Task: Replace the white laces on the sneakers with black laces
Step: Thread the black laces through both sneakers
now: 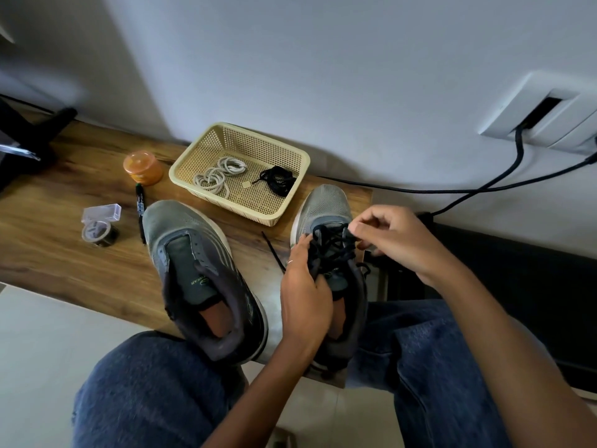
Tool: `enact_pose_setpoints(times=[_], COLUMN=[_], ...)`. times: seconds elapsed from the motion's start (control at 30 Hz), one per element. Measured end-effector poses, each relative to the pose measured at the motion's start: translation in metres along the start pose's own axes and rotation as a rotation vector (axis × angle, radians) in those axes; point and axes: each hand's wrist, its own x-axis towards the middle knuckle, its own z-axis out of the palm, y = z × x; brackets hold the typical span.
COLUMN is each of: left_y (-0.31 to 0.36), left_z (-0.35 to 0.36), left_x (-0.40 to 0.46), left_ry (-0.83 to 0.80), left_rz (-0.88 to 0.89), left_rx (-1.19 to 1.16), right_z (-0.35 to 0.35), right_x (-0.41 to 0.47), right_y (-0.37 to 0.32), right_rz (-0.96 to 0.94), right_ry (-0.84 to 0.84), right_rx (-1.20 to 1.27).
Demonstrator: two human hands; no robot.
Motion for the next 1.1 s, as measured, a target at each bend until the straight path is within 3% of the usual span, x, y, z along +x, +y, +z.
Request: enact_pose_setpoints(times=[0.27, 0.4, 0.63, 0.77, 0.93, 1.1], left_y=[0.003, 0.005, 0.008, 0.009, 0.008, 0.007], left_z=[0.0, 0.0, -0.001, -0.001, -0.001, -0.001], left_x=[-0.001, -0.002, -0.003, -0.003, -0.002, -0.002], left_ry=[0.015, 0.026, 0.047, 0.044, 0.038, 0.035], left_rz=[0.007, 0.011, -0.002, -0.007, 0.006, 0.001], left_rx=[-0.013, 0.036, 0.047, 0.063, 0.072, 0.065], right_z=[0.007, 0.007, 0.003, 0.008, 0.02, 0.015], right_x=[0.004, 0.004, 0.002, 0.002, 0.006, 0.005], right_y=[0.005, 0.005, 0.002, 0.001, -0.003, -0.001], right_rz=[0.004, 0.005, 0.037, 0.032, -0.097, 0.007], right_ry=[0.033, 0.032, -0.069, 0.024, 0.181, 0.091], right_rx=[0.013, -0.127, 0.065, 0.11, -0.081, 0.035])
